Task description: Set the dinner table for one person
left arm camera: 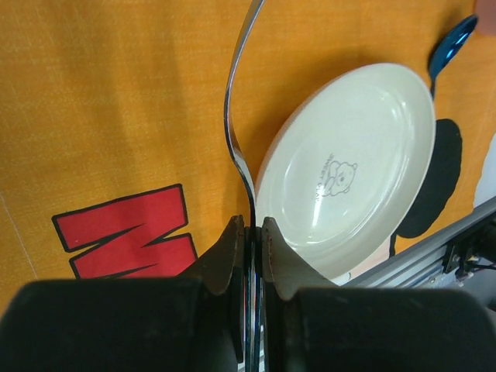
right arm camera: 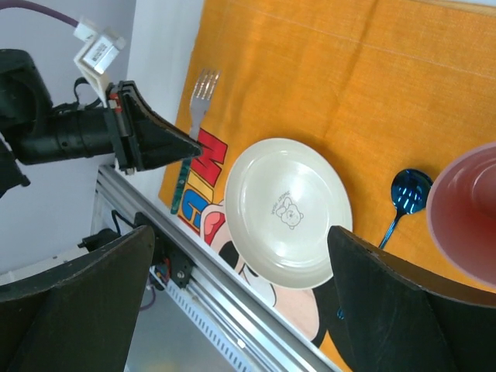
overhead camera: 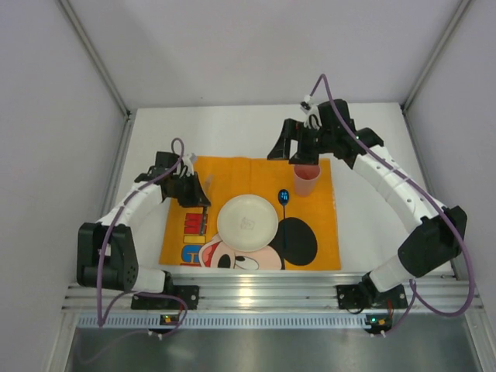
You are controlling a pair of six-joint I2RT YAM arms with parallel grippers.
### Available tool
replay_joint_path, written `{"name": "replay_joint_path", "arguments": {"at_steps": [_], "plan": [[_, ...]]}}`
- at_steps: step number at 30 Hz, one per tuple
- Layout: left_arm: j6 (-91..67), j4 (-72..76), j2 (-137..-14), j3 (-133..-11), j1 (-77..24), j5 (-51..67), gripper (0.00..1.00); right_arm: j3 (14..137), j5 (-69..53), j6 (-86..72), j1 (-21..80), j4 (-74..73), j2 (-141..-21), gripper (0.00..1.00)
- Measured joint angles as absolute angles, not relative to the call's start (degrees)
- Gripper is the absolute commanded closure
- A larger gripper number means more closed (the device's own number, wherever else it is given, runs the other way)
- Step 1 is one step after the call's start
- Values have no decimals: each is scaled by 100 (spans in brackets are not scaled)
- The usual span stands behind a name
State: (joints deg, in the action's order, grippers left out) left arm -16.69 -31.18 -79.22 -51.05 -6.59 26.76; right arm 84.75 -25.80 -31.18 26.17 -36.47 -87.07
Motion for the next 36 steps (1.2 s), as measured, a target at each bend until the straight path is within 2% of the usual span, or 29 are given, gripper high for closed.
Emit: {"name": "replay_joint_path", "arguments": {"at_steps": [15, 16, 18, 19, 25, 29, 36], "plan": [[-1645, -2952, -8517, -4530, -410, 2593, 99, 8287, -2604, -3105, 2567, -3673, -8621, 7], [-1658, -2956, -8536, -4530, -392, 2541, 90, 8287, -2604, -3105, 2567, -3675, -8621, 7], [-1664, -2956, -8556, -4530, -357, 2416, 85, 8287, -2602, -3103, 2567, -3677, -8621, 7], [-1682, -2956, -8556, -4530, -342, 2342, 79, 8287, -2602, -3103, 2567, -3688, -8621, 7], [-1758, -2956, -8556, -4530, -325, 2117, 65, 8287, -2602, -3098, 2567, -3695, -8621, 7], [-1772, -2998, -8554, -4565, -307, 2016, 30, 8291, -2600, -3059, 2567, -3739, -8621, 7], [-1879, -3555, -8294, -5529, -285, 1511, 28, 8715, -2408, -2825, 2558, -4176, -8722, 6]]}}
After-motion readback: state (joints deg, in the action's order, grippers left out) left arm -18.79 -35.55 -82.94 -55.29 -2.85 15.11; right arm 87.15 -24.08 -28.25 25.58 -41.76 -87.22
